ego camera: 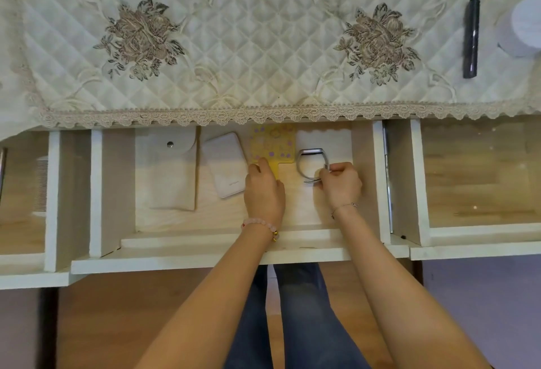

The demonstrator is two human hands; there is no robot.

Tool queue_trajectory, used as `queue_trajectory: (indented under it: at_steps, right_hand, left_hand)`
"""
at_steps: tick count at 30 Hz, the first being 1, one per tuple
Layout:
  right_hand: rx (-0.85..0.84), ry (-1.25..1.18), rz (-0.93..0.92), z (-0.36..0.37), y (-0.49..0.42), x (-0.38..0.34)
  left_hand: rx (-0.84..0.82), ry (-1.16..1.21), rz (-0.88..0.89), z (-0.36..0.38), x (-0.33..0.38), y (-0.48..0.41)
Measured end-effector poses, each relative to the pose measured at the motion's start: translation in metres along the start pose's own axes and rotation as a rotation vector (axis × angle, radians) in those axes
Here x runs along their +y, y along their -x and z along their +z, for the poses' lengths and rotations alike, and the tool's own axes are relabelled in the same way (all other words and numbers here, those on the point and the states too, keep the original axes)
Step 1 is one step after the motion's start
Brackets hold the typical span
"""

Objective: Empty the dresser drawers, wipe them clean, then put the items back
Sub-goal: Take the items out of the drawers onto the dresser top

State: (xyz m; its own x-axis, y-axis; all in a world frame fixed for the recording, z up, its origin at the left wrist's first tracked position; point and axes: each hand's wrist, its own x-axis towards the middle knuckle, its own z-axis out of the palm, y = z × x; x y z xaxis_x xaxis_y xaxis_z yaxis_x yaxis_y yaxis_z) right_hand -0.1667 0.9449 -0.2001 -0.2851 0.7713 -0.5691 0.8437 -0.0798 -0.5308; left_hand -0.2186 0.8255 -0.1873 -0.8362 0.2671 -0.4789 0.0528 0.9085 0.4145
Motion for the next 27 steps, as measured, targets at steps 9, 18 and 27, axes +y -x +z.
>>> queue_trajectory:
  at_steps: [9, 18, 27]
  right_hand:
    - [-0.045, -0.294, 0.083, -0.004, 0.006, 0.008]
    - [-0.151, -0.637, 0.095, -0.032, 0.026, 0.003]
    - [-0.237, -0.716, 0.095, -0.049, 0.037, 0.0]
  left_hand:
    - [0.043, 0.002, -0.106, 0.008, 0.008, 0.0]
    - [0.052, 0.335, -0.152, 0.013, 0.001, 0.002]
    - [-0.156, 0.901, -0.328, -0.004, -0.003, 0.012]
